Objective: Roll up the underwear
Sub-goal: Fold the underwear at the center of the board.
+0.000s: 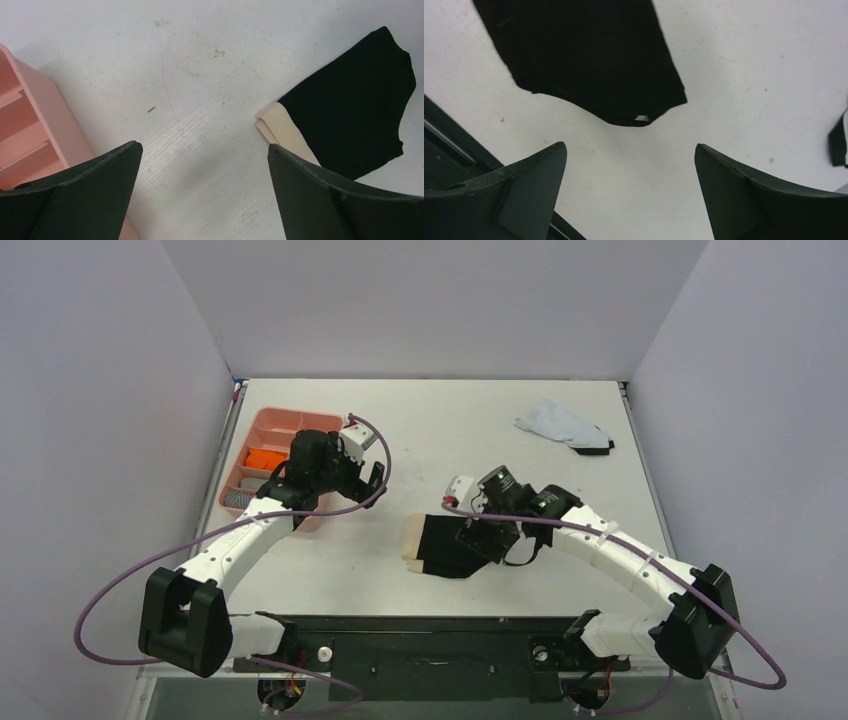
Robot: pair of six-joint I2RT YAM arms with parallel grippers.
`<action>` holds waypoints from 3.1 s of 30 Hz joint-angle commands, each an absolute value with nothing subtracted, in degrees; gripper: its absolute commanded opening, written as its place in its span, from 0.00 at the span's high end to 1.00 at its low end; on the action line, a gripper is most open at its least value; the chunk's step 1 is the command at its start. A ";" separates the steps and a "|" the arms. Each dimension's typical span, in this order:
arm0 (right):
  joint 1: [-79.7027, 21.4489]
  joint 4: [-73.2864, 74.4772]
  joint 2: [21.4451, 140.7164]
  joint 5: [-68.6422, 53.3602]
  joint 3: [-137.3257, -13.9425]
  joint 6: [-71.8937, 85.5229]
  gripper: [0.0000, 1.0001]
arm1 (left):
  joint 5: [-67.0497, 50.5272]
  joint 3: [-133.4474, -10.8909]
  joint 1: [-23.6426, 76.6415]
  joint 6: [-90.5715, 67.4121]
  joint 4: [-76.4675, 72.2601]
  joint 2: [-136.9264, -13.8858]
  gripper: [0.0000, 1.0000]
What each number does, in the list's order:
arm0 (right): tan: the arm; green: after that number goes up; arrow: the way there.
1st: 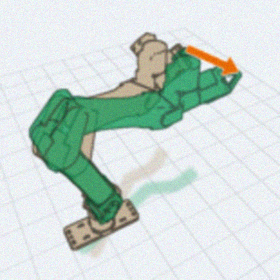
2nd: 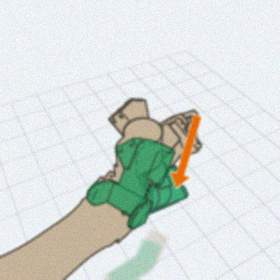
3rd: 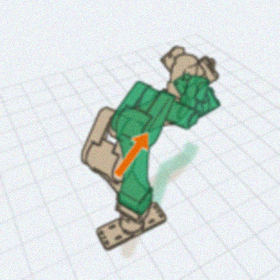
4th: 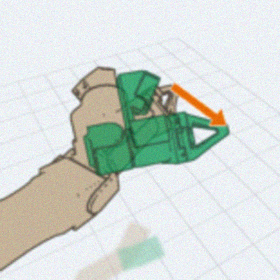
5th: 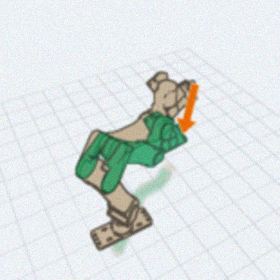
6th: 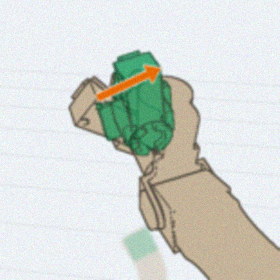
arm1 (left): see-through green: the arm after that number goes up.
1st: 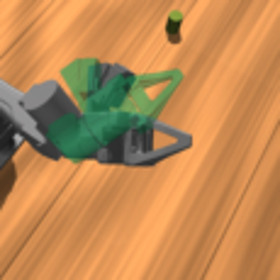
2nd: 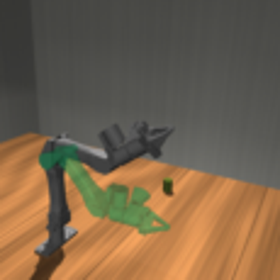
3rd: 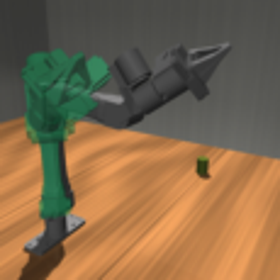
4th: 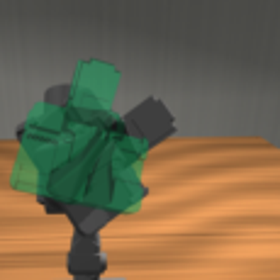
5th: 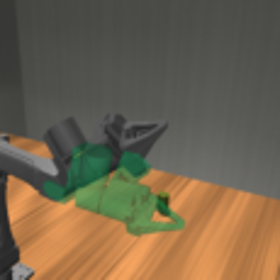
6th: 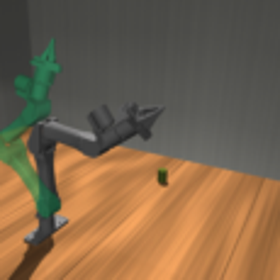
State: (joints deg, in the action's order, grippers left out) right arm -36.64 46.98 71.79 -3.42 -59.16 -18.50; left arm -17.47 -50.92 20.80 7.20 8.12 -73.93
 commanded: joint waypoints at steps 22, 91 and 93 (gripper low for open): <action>-63.52 33.71 88.13 4.11 -53.37 -29.42 0.26 | -20.22 -51.51 12.71 9.84 17.15 -69.03 0.03; -26.65 69.04 107.42 -40.98 -82.01 -37.69 1.00 | 2.52 -43.58 60.00 18.51 -4.56 -82.00 0.03; -26.37 69.23 107.83 -41.08 -82.13 -37.77 1.00 | 4.31 -43.09 61.33 18.53 -5.91 -82.61 0.03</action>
State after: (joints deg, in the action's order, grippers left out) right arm -26.96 68.03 107.00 -38.24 -79.77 -36.86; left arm -0.86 -41.04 59.02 19.64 0.36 -81.71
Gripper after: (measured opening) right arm 0.009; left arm 0.968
